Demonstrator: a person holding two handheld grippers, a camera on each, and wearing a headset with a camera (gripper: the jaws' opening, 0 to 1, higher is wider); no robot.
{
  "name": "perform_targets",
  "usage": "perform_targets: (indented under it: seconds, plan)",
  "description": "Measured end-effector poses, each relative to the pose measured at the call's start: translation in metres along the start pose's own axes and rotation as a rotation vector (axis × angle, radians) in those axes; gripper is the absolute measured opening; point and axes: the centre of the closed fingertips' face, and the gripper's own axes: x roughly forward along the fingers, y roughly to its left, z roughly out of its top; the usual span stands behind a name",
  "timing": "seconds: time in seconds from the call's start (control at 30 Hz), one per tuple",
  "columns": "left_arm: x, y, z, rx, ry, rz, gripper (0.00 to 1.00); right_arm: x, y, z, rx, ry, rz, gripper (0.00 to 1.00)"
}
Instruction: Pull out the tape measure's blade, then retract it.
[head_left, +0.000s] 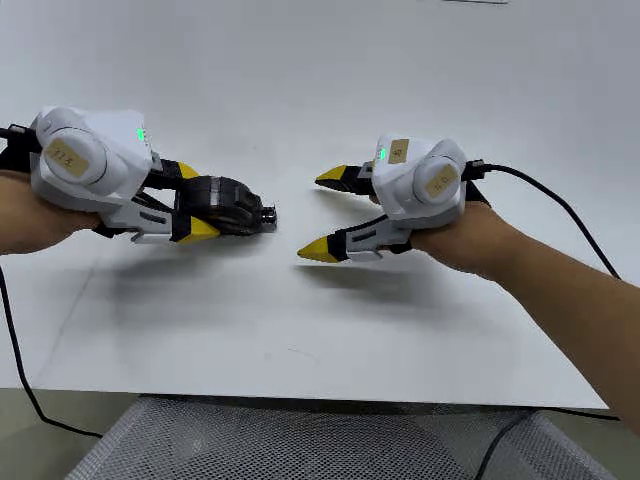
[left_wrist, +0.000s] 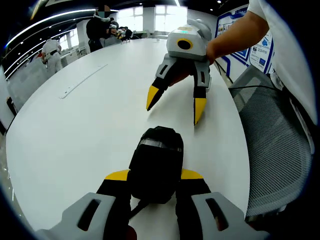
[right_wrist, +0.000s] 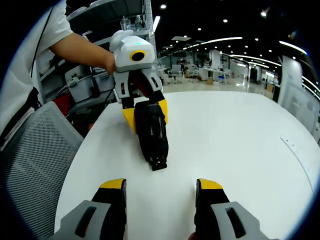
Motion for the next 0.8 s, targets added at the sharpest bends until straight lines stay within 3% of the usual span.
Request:
perform_targets:
  seconds: [0.4, 0.8]
  plan:
    - [0.0, 0.0, 0.0, 0.045, 0.0, 0.003, 0.28, 0.021, 0.003, 0.01, -0.07, -0.008, 0.035, 0.34]
    - [0.0, -0.001, -0.001, 0.101, 0.01, -0.031, 0.28, 0.034, 0.002, 0.015, -0.097, -0.007, 0.058, 0.22]
